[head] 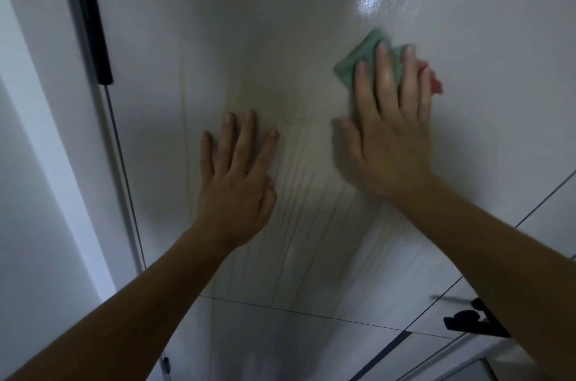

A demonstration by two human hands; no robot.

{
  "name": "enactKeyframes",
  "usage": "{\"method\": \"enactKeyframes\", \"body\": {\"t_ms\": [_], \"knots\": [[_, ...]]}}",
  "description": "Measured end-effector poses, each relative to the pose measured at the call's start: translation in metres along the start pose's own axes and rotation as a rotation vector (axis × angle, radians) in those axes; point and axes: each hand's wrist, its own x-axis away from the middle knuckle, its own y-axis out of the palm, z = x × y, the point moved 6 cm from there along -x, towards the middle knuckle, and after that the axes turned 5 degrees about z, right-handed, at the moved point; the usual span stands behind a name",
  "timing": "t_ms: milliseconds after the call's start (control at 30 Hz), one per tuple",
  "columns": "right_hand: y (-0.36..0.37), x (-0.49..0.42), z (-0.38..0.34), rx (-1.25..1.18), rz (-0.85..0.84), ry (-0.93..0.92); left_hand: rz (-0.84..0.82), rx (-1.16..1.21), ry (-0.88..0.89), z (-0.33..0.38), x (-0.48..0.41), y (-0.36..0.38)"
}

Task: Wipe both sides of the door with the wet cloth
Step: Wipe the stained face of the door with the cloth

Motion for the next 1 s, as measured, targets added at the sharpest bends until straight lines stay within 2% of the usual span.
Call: {"method": "enactKeyframes", "body": {"t_ms": [33, 67, 167, 233, 267, 367, 433, 467, 567, 600, 667, 733, 800, 833, 900, 1000], "knots": [[0.000, -0.003, -0.004, -0.007, 0.011, 0.041, -0.005, 0.008, 0.000, 0.000, 0.000, 0.000], [0.005, 0.008, -0.015, -0.017, -0.011, -0.002, -0.009, 0.013, 0.004, 0.000, 0.001, 0.001], [0.023, 0.077, -0.057, -0.050, -0.225, -0.340, -0.008, 0.011, 0.032, -0.005, 0.002, 0.000], [0.022, 0.087, -0.053, -0.049, -0.256, -0.412, 0.003, 0.010, 0.048, -0.006, 0.003, -0.001], [0.016, 0.073, -0.046, -0.056, -0.204, -0.375, 0.011, 0.016, 0.048, -0.006, 0.004, -0.002], [0.002, 0.011, -0.013, -0.041, -0.049, -0.091, 0.044, 0.021, -0.019, -0.013, 0.006, -0.006], [0.002, -0.002, -0.015, -0.048, -0.019, 0.007, 0.046, -0.001, -0.093, -0.024, 0.008, -0.007], [0.005, 0.004, -0.027, -0.060, -0.035, -0.048, 0.036, -0.018, -0.122, -0.030, 0.008, -0.007], [0.025, 0.056, -0.072, -0.102, -0.187, -0.365, 0.001, -0.035, -0.141, -0.037, 0.011, -0.009], [0.029, 0.065, -0.076, -0.095, -0.213, -0.410, -0.002, -0.027, -0.132, -0.037, 0.012, -0.011], [0.025, 0.046, -0.073, -0.106, -0.159, -0.376, -0.010, -0.006, -0.112, -0.038, 0.013, -0.016], [0.015, -0.001, -0.064, -0.103, -0.078, -0.224, -0.008, -0.002, -0.095, -0.045, 0.015, -0.021], [0.014, -0.038, -0.064, -0.083, -0.063, -0.079, 0.015, -0.021, -0.119, -0.060, 0.017, -0.026], [0.016, -0.044, -0.072, -0.071, -0.075, -0.066, 0.025, -0.034, -0.149, -0.069, 0.018, -0.028], [0.025, -0.021, -0.101, -0.085, -0.130, -0.209, 0.026, -0.052, -0.201, -0.084, 0.019, -0.029], [0.039, 0.047, -0.134, -0.104, -0.260, -0.463, 0.001, -0.045, -0.179, -0.094, 0.020, -0.030]]}}
